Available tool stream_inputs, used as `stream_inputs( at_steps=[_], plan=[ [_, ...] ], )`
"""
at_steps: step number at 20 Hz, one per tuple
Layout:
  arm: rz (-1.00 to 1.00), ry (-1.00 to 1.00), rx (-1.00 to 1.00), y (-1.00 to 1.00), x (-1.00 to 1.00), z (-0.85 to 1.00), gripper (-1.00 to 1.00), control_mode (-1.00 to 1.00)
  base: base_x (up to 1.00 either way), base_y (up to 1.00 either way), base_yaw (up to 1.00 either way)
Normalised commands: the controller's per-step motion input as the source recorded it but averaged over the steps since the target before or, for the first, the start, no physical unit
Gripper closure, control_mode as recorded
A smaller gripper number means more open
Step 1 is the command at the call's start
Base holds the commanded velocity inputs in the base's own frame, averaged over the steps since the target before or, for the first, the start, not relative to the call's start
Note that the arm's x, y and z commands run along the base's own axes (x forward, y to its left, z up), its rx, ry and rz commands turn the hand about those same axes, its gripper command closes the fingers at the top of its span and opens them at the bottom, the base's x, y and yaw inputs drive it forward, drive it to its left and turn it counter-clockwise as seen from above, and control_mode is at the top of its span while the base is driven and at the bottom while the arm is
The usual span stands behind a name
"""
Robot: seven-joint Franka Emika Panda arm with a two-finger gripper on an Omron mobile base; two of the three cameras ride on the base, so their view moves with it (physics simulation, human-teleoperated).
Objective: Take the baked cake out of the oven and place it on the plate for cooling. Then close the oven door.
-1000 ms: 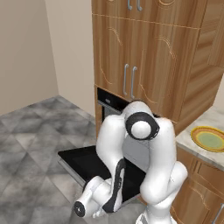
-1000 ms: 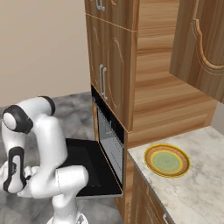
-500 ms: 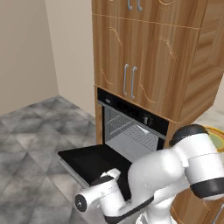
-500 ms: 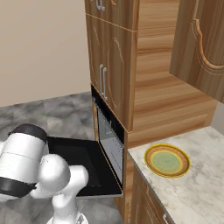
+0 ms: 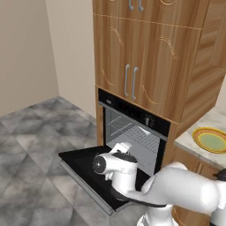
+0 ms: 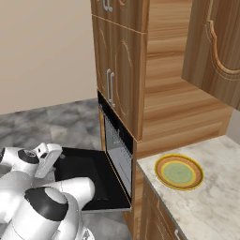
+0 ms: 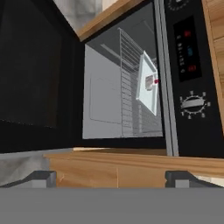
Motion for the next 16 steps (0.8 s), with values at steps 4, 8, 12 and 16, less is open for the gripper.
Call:
stream_inputs(
  at_steps=[4,8,12,16],
  plan=[
    [-0.09,0.02,-0.16,-0.38,0.55,-0.03,-1.00,-1.00,0.00,0.00,0.00],
    [-0.09,0.00,-0.21,-0.24,0.55,-0.14,-1.00,-1.00,0.00,0.00,0.00],
    [-0.09,0.00,-0.21,-0.23,0.60,-0.20,-1.00,-1.00,0.00,0.00,0.00],
    [-0.07,0.00,-0.18,-0.27,0.58,-0.19,-1.00,-1.00,0.00,0.00,0.00]
  ],
)
